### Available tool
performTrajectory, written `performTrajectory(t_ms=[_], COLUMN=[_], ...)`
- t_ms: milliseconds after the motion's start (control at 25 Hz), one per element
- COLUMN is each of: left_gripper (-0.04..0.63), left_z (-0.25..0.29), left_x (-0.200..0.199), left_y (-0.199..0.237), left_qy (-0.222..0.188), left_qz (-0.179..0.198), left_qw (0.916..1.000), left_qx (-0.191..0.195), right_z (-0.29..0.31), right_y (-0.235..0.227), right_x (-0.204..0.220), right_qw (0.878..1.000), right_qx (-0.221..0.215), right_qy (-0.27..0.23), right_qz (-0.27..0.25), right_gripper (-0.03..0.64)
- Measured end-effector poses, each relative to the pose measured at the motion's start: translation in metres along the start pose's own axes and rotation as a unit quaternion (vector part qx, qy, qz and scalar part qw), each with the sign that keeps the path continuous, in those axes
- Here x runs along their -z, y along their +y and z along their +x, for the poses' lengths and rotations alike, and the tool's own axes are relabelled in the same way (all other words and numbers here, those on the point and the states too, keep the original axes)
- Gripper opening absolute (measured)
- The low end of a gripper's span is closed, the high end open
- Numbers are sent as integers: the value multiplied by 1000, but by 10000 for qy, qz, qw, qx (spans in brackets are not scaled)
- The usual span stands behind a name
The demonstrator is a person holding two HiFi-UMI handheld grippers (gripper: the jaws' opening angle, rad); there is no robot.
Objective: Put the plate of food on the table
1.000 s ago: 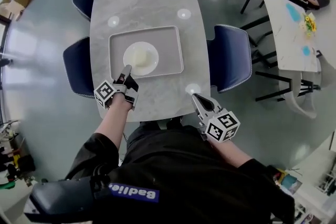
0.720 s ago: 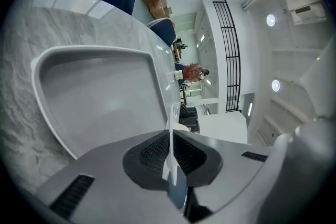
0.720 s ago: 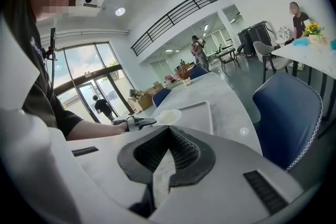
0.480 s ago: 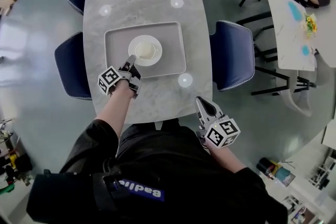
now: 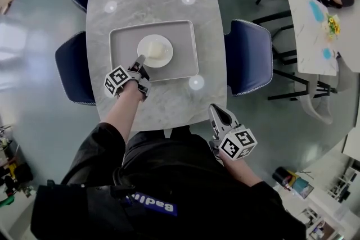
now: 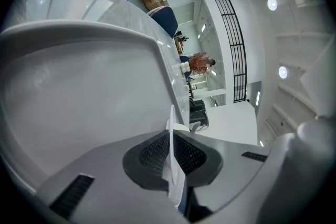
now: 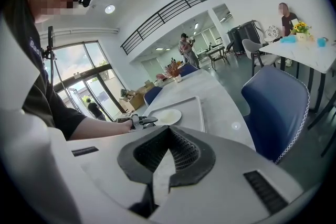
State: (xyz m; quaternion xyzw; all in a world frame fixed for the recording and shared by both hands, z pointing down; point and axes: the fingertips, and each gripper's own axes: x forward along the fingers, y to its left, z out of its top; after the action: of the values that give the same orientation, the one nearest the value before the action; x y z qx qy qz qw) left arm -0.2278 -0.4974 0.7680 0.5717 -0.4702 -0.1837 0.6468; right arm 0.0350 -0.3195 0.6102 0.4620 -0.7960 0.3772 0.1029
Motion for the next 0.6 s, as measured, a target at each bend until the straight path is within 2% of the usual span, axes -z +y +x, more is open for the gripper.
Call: performTrajectory(t_ms=[240,600], left_gripper=[23,23], left_z=[-1,-1], left_x=[-6,-7], left_y=[0,-1], left_qy=[-62,198], left_qz=[242,1113], left_qw=[9994,9901], left_qx=[-240,-827], right_z=[-1,-5], right_y=[7,16], right_x=[4,9], right_qw=[9999,9997], right_qx=[-79,-183], right_qy=[34,76], right_qz=[-51,-134], right_gripper=[11,11])
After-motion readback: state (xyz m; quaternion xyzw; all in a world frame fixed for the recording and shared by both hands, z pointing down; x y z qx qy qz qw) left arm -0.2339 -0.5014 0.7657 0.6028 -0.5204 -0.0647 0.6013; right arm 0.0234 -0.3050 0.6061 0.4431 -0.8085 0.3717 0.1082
